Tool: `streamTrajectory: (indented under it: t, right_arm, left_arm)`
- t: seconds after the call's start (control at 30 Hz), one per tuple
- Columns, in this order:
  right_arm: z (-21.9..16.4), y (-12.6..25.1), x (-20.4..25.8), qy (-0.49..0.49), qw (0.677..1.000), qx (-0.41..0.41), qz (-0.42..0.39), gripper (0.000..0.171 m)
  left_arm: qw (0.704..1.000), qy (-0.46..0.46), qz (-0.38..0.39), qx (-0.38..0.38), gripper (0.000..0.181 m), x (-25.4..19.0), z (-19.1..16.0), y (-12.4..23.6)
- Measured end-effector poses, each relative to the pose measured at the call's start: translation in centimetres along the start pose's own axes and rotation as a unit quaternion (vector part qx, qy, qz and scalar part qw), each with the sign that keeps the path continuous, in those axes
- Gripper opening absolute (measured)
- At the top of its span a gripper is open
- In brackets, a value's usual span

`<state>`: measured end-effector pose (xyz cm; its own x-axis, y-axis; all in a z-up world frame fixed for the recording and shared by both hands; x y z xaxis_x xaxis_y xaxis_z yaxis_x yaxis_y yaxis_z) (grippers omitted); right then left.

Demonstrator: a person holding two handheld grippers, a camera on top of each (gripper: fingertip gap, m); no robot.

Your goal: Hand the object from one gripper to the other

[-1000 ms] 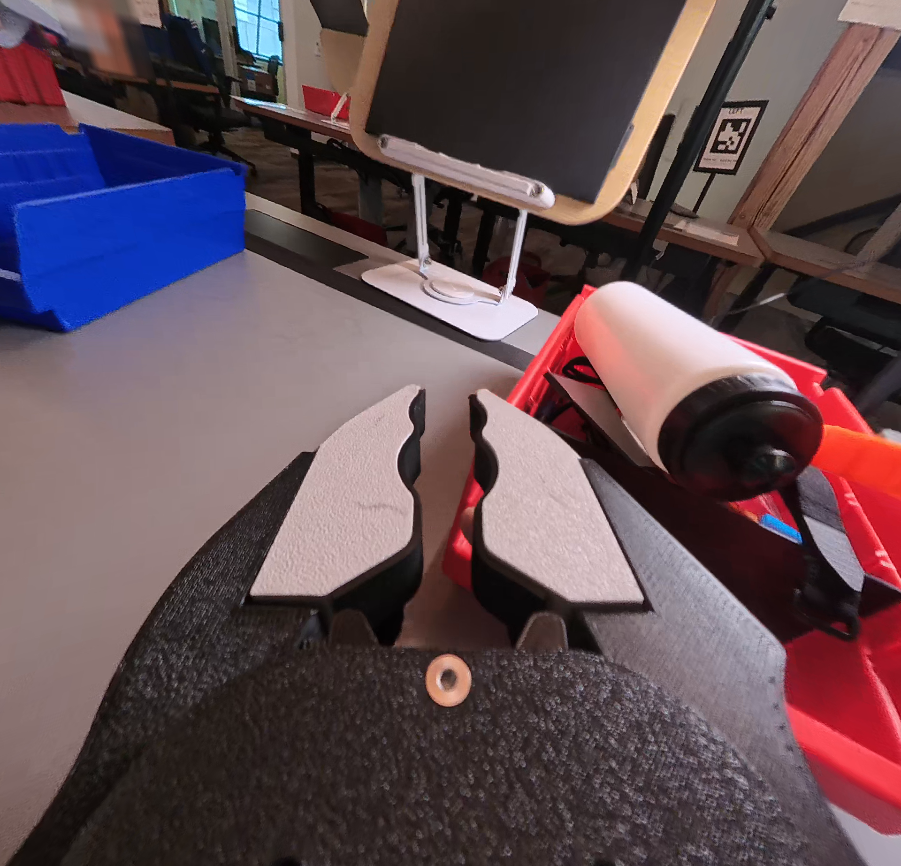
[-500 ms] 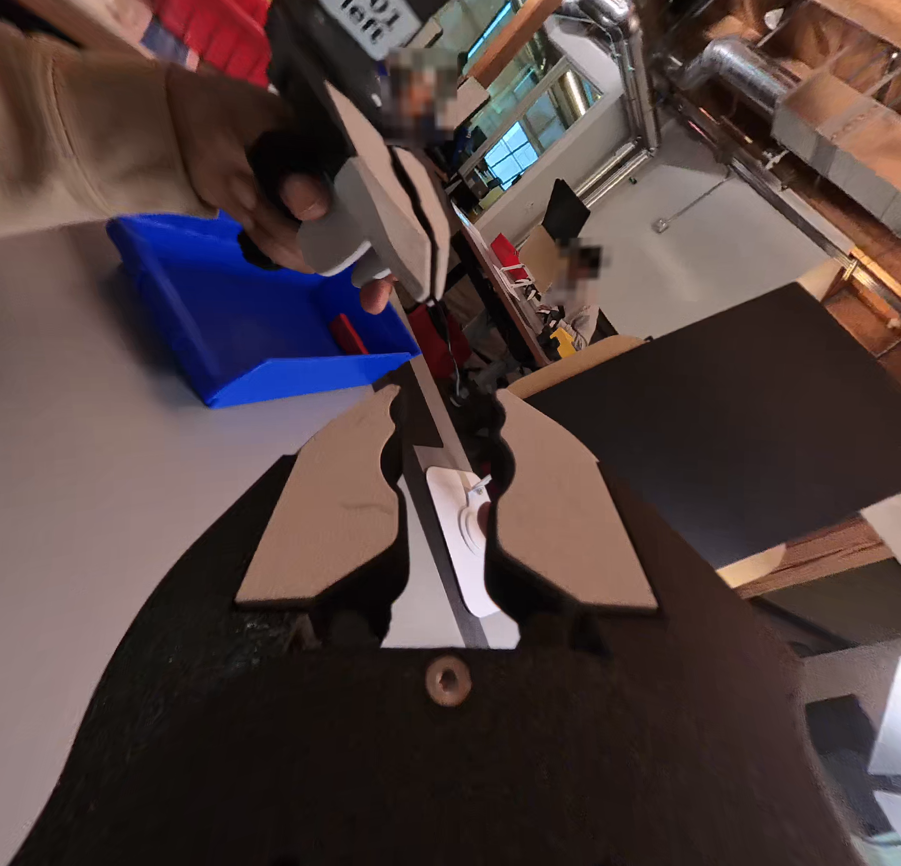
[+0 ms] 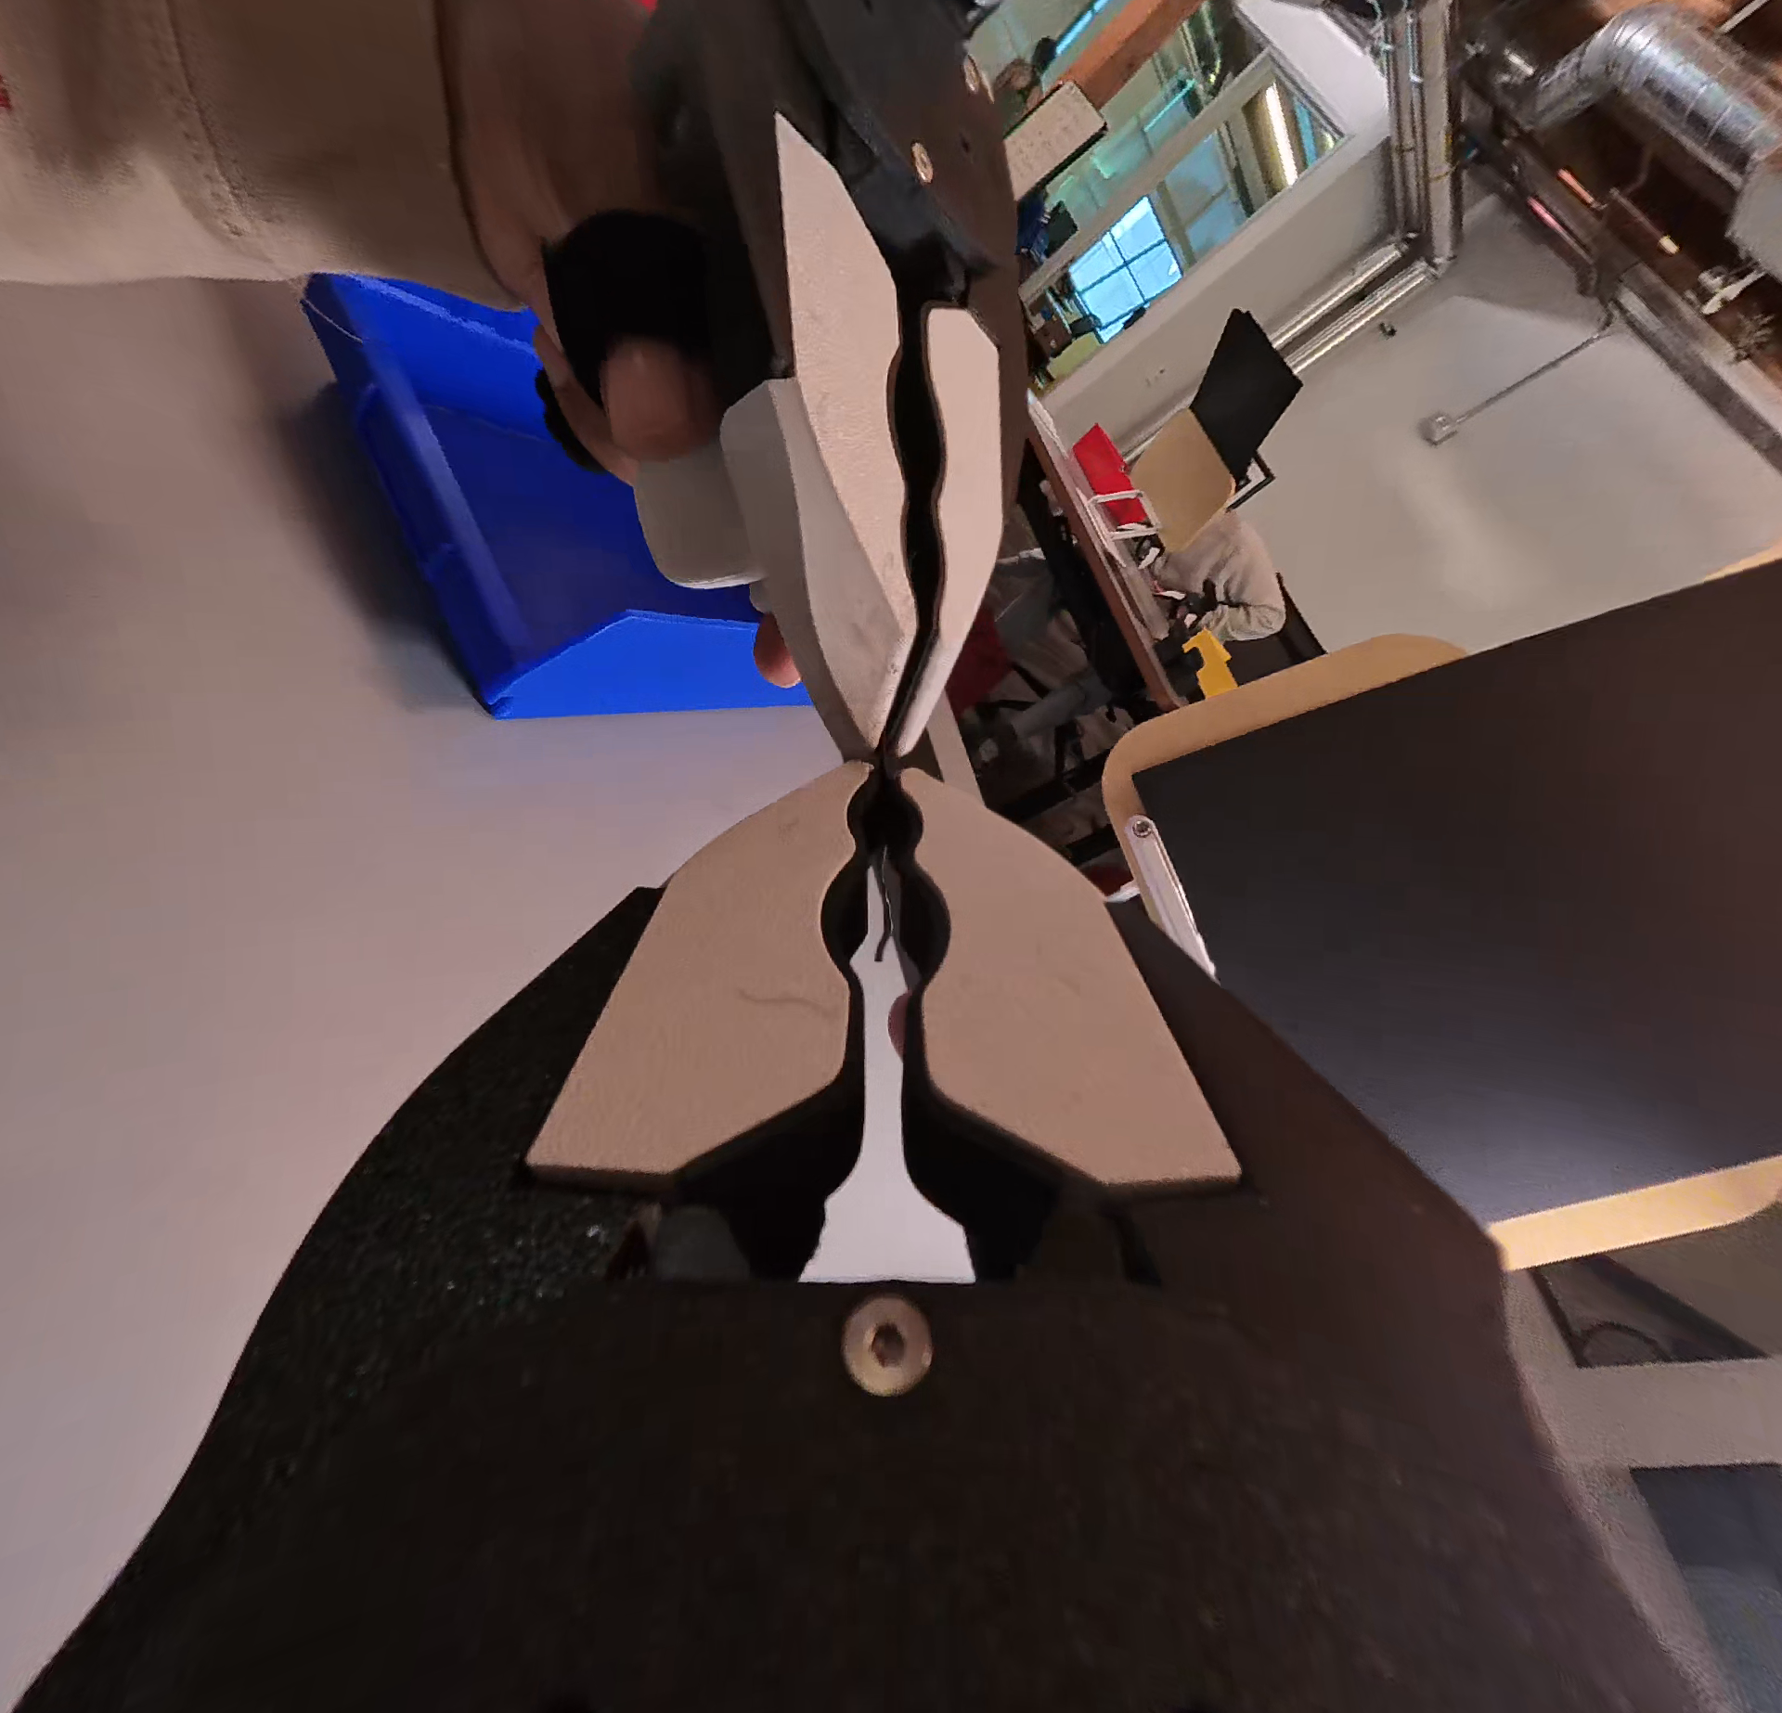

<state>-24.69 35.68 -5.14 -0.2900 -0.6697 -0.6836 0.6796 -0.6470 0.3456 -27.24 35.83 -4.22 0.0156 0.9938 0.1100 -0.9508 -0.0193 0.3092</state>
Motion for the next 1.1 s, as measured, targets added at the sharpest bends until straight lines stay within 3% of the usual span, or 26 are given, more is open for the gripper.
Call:
streamTrajectory:
  t: [0.03, 0.17, 0.27, 0.4, 0.57, 0.7, 0.8, 0.93, 1.03, 1.1]
  right_arm:
    - [-0.2, 0.1, -0.1, -0.004, 1.0, 0.001, 0.0, 0.0]
    - [-0.6, 1.3, -1.1, -0.041, 0.999, -0.019, -0.004, 0.0]
    - [-0.1, 2.7, -2.3, -0.114, 0.989, -0.097, -0.001, 0.0]
    - [1.0, 3.9, -2.7, -0.227, 0.948, -0.213, 0.065, 0.0]
    - [2.5, 4.3, -2.2, -0.308, 0.876, -0.344, 0.141, 0.0]
    - [2.8, 3.1, -1.1, -0.313, 0.866, -0.352, 0.166, 0.0]
    - [2.7, 1.9, -0.2, -0.311, 0.873, -0.332, 0.178, 0.0]
    - [1.9, 0.8, 0.3, -0.308, 0.886, -0.299, 0.174, 0.001]
    - [1.0, 0.9, 0.1, -0.305, 0.899, -0.263, 0.171, 0.028]
    - [0.9, 1.4, -0.4, -0.305, 0.9, -0.263, 0.166, 0.031]
  left_arm:
    - [1.0, 0.001, 0.007, -0.004, 0.003, 0.2, 0.1, 0.0]
    - [0.999, 0.004, 0.026, -0.047, 0.002, 0.8, 1.0, 0.9]
    - [0.995, 0.011, 0.042, -0.086, 0.008, 1.3, 2.0, 1.8]
    - [0.989, 0.034, 0.049, -0.137, 0.014, 1.5, 3.3, 2.1]
    - [0.978, 0.1, -0.01, -0.185, 0.021, 0.4, 4.5, 1.7]
    - [0.97, 0.134, -0.047, -0.197, 0.019, -0.2, 4.9, 1.3]
    - [0.971, 0.136, -0.057, -0.189, 0.003, -0.5, 4.7, 1.1]
    - [0.981, 0.115, -0.024, -0.153, 0.002, -0.1, 4.2, 0.8]
    - [0.983, 0.113, -0.024, -0.14, 0.002, 0.1, 4.0, 1.2]
    - [0.985, 0.109, -0.023, -0.129, 0.002, 0.2, 3.6, 1.1]
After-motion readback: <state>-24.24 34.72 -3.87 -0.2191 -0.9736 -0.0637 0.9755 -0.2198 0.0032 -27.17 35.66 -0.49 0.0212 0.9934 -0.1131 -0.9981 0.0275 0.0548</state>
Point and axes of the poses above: each gripper's, where its closed fingertips meet, y back along the fingers, z out of its top, x = y × z across the jaws, the point moved 2 cm from there along y, back along the fingers, and after that the axes turned 13 degrees about z, right-handed, at the moved point
